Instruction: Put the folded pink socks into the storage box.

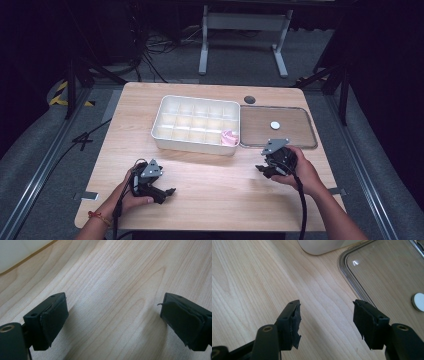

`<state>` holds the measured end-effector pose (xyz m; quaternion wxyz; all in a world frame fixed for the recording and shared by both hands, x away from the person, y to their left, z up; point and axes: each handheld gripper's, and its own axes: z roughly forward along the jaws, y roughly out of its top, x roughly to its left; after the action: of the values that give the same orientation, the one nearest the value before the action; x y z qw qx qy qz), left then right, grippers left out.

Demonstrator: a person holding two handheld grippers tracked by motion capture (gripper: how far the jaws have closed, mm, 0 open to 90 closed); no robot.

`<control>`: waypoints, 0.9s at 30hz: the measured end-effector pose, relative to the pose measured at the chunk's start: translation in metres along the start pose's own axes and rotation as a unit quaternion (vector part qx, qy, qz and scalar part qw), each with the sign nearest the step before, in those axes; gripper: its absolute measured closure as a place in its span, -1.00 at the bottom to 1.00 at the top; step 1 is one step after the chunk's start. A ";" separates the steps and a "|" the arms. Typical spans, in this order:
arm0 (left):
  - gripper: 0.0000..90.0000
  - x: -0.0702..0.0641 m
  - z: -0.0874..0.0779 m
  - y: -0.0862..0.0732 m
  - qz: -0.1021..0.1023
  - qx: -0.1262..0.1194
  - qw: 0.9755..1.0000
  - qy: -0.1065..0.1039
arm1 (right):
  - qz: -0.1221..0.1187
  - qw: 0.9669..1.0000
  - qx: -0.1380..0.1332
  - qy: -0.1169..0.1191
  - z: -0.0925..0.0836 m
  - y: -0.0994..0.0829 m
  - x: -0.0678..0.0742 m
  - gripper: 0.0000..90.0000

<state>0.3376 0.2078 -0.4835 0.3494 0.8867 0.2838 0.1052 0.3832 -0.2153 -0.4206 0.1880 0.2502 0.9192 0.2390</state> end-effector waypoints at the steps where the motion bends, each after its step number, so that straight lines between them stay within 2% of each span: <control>1: -0.83 0.000 0.000 0.000 0.000 -0.001 1.000 -0.001 | 0.001 1.000 -0.004 -0.004 -0.001 -0.003 0.000 -0.12; 10: -0.83 0.000 0.000 0.000 -0.001 0.000 1.000 0.000 | 0.003 1.000 -0.017 -0.003 -0.007 -0.027 0.006 -0.13; 17: -0.83 0.000 0.000 0.000 -0.001 0.000 1.000 0.000 | 0.024 0.999 -0.030 0.001 -0.009 -0.049 0.007 -0.15; 24: -0.83 0.000 0.000 0.000 -0.001 0.000 1.000 0.000 | 0.032 0.999 -0.040 0.000 -0.010 -0.066 0.007 -0.16; 27: -0.83 0.000 0.000 0.000 -0.001 0.000 1.000 0.000 | 0.045 0.998 -0.045 -0.001 -0.011 -0.076 0.006 -0.17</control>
<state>0.3374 0.2077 -0.4835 0.3494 0.8865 0.2849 0.1044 0.3453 -0.2738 -0.4537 0.1894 0.2830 0.8952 0.2875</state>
